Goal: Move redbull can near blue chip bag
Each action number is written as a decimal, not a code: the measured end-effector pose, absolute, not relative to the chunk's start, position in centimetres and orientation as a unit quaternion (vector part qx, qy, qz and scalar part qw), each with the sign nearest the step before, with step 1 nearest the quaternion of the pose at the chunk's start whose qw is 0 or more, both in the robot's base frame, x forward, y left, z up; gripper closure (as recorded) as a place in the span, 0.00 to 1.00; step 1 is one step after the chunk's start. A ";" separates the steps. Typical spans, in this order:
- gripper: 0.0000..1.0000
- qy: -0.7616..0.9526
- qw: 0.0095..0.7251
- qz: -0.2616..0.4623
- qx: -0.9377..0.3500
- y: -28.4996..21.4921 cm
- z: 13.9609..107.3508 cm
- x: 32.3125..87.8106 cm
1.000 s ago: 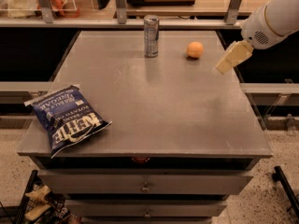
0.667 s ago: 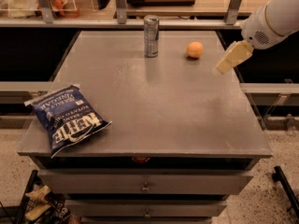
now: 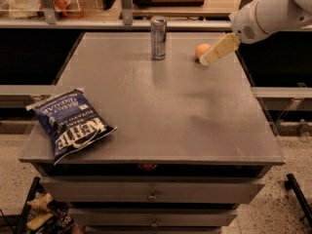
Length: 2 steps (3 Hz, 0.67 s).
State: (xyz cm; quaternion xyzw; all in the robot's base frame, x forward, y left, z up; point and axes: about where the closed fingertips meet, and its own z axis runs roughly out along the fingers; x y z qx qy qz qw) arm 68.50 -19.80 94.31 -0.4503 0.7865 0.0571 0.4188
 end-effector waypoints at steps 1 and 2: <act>0.00 0.766 0.446 0.079 -0.456 -16.4 94.6 71.6; 0.00 0.747 0.459 0.101 -0.470 -12.6 94.4 73.8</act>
Offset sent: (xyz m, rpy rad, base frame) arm 0.0781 0.1112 0.0046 0.1342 -0.0872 0.1561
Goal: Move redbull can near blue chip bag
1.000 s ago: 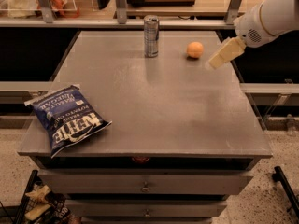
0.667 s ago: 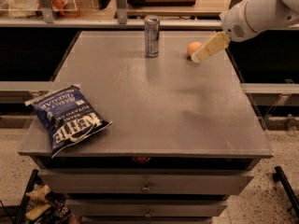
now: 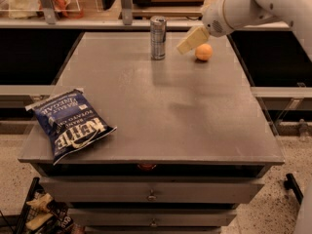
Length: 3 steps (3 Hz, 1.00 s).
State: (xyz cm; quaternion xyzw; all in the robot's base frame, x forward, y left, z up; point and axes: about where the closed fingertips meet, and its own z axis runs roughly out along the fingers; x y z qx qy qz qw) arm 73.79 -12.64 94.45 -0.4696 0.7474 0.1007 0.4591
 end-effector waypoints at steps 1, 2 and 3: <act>0.00 0.737 0.464 0.119 -0.476 -9.7 94.0 75.2; 0.00 0.734 0.468 0.141 -0.471 -7.5 93.0 76.4; 0.00 0.732 0.473 0.164 -0.462 -5.7 92.4 77.4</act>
Offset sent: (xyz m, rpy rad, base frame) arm 0.0404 0.0717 -0.0203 0.1237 0.0214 0.0560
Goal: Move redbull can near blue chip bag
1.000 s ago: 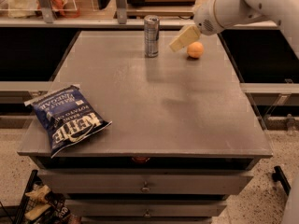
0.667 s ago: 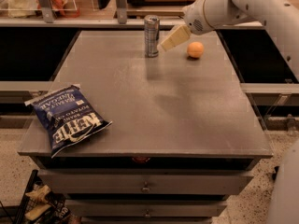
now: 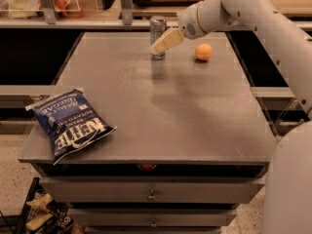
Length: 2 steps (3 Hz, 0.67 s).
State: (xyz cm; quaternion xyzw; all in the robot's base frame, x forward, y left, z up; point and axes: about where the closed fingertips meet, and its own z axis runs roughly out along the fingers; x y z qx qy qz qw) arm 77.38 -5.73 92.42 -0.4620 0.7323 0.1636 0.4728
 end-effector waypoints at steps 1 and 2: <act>0.00 0.731 0.476 0.181 -0.455 -4.2 92.0 78.3; 0.00 0.730 0.479 0.194 -0.448 -3.2 91.8 79.0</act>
Offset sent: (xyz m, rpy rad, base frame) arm 0.0259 0.0322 -0.0037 0.1023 0.0238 0.0019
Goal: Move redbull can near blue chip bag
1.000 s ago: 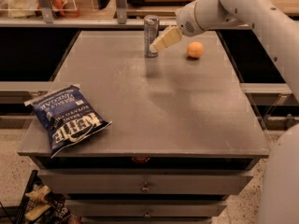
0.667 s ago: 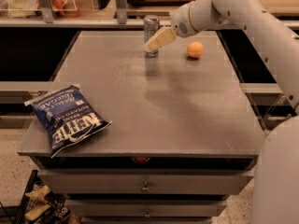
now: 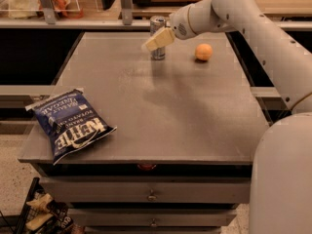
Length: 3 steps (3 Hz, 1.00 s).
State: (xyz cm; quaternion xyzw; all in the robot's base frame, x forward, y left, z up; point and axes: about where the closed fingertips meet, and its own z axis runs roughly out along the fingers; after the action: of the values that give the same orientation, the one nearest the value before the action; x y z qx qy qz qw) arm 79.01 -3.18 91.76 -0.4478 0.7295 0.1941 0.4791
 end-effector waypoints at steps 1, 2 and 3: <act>0.18 0.729 0.483 0.205 -0.440 -2.4 91.5 79.7; 0.41 0.729 0.485 0.211 -0.435 -2.1 91.3 80.1; 0.64 0.728 0.485 0.215 -0.434 -1.9 91.2 80.3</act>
Offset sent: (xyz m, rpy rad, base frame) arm 0.0159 0.0075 -0.0014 0.0618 0.0093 -0.0126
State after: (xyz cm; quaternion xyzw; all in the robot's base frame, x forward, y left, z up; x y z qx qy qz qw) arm 80.29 -1.95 91.19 -0.4342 0.7280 0.2146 0.4852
